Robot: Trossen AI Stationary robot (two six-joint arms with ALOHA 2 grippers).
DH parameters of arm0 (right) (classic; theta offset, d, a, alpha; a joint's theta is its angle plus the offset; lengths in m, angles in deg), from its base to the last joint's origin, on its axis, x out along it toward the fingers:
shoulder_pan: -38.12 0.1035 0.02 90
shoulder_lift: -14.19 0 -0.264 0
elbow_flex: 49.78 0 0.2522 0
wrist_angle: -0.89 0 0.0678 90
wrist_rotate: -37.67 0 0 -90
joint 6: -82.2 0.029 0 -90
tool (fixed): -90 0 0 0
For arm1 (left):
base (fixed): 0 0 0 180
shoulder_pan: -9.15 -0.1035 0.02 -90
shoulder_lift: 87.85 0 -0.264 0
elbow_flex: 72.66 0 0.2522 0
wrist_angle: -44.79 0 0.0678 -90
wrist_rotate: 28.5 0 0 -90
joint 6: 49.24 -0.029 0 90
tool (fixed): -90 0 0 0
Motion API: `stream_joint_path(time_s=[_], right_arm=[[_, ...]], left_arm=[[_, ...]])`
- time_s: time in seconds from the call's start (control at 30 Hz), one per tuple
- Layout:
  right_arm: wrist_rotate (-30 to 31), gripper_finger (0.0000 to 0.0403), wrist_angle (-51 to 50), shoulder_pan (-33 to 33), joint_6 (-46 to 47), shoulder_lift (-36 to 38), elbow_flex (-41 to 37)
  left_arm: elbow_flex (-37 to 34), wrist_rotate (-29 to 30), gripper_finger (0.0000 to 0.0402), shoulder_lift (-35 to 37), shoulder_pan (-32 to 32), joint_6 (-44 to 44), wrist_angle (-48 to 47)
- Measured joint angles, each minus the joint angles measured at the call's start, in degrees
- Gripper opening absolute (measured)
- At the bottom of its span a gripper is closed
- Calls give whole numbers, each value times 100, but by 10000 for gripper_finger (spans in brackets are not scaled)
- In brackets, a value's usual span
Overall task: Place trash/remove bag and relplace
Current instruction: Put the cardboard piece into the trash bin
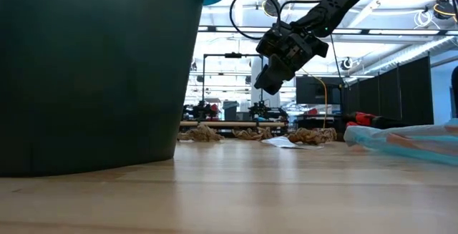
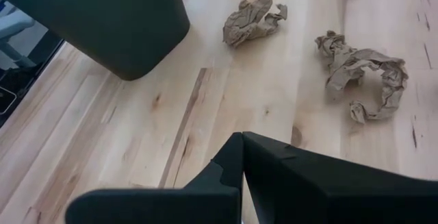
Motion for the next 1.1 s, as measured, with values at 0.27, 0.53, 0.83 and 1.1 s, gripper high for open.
stream_joint_path(time_s=[0.27, 0.53, 0.83, 1.1], right_arm=[[0, 0, -7, -2, 24, 0, 0], [-3, 0, 448, 493, 25, 0, 0], [439, 0, 1196, 1184, 663, 0, 0], [1236, 23, 1966, 1436, 1761, -343, 0]], left_arm=[[111, -751, 0, 24, 1246, 0, 447], [116, -810, 0, -262, 2394, 803, 441], [116, -398, 0, -484, 3452, 2392, 59], [116, -408, 0, -752, 4218, 3566, -40]])
